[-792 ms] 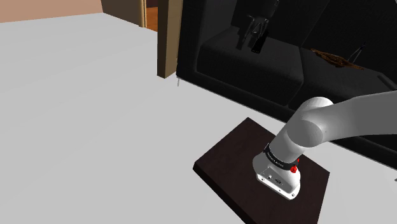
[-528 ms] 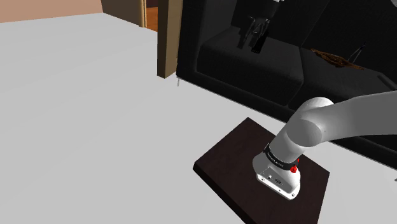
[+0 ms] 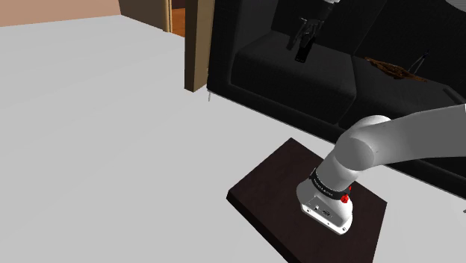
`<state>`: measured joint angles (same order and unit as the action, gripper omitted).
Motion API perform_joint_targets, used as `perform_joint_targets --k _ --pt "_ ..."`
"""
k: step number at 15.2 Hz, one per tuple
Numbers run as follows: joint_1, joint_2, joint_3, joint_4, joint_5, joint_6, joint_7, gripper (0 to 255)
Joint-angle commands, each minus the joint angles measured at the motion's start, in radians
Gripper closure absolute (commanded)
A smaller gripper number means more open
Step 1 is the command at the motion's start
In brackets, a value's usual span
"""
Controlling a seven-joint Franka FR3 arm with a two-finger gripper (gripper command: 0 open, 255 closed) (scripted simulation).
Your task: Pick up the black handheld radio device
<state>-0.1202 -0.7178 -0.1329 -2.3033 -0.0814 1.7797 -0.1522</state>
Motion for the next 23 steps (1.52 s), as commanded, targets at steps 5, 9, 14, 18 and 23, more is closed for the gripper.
perform_joint_targets --k 5,9,14,18,23 --pt "-0.048 0.064 -0.081 0.026 -0.068 0.138 -0.060 0" --pt "-0.074 0.114 -0.140 0.061 -0.100 0.221 -0.102 0" --pt "-0.096 0.185 -0.216 0.122 -0.119 0.322 -0.156 0" --pt "-0.104 0.238 -0.271 0.173 -0.118 0.387 -0.195 0" --pt "-0.109 0.234 -0.278 0.103 -0.126 0.453 -0.191 0"
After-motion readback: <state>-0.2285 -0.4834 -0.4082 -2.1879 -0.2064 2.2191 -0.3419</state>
